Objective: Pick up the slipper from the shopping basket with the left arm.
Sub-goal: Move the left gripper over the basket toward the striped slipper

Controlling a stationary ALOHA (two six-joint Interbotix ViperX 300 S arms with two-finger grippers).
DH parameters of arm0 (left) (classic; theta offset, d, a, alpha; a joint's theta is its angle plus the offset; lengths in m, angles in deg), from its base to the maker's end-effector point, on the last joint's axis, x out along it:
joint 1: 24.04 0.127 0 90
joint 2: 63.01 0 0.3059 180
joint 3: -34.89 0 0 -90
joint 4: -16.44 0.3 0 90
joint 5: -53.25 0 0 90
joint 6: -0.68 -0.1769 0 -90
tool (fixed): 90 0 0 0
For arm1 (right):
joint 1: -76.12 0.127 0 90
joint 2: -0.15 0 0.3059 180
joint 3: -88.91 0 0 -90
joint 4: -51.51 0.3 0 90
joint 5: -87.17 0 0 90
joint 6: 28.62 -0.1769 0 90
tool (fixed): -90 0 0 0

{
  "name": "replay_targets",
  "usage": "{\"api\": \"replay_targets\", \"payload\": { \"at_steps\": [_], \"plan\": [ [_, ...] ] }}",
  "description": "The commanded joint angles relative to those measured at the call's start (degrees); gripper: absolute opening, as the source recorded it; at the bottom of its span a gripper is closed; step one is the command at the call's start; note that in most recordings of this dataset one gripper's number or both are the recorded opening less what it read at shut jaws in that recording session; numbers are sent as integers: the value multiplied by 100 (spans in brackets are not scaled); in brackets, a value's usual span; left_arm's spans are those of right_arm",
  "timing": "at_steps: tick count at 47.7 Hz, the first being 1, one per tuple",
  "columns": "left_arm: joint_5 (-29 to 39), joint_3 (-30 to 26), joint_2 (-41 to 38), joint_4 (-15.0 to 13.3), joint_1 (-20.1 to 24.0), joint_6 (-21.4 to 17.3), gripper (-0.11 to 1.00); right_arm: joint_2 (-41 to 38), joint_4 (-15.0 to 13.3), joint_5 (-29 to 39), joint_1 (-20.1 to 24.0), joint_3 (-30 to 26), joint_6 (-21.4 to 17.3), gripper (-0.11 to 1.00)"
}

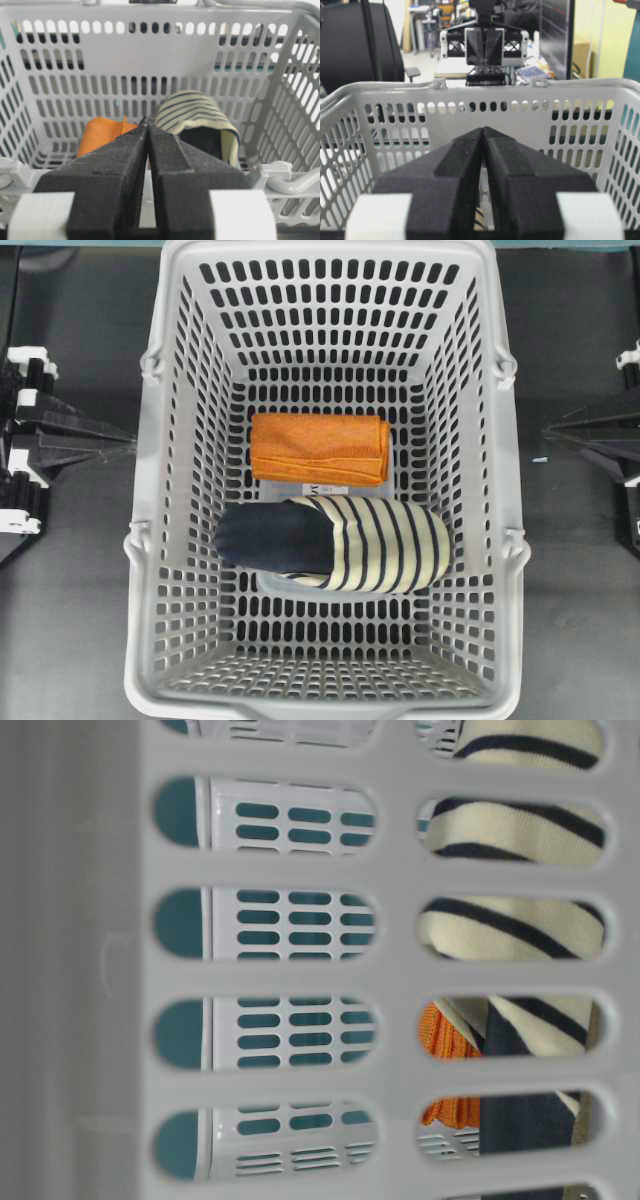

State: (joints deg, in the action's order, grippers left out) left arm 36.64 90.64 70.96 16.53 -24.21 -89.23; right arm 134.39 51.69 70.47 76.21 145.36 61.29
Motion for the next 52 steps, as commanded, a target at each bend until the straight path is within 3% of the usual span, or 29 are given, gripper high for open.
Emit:
{"api": "replay_targets", "payload": {
  "at_steps": [1, 4, 8, 21, 39, 52],
  "plan": [
    [281, -360, -44, 246, -70, 105, 6, -70, 9, -26, 44, -44, -44, 0],
    [686, -650, -79, 246, -105, 193, 8, -53, 35, 0, 79, -18, -44, 5],
    [1424, -1107, -158, 246, -158, 299, 0, -53, 62, 97, 158, -18, -44, -1],
    [3709, -2628, -888, 246, -290, 343, 0, -26, 62, 272, 211, -26, -44, -1],
    [5177, -4342, -2979, 246, -527, 325, 0, -26, 62, 281, 220, -18, -44, -1],
    [6328, -5880, -4535, 246, -589, 334, 0, -18, 62, 281, 211, -18, -44, -1]
  ]
}}
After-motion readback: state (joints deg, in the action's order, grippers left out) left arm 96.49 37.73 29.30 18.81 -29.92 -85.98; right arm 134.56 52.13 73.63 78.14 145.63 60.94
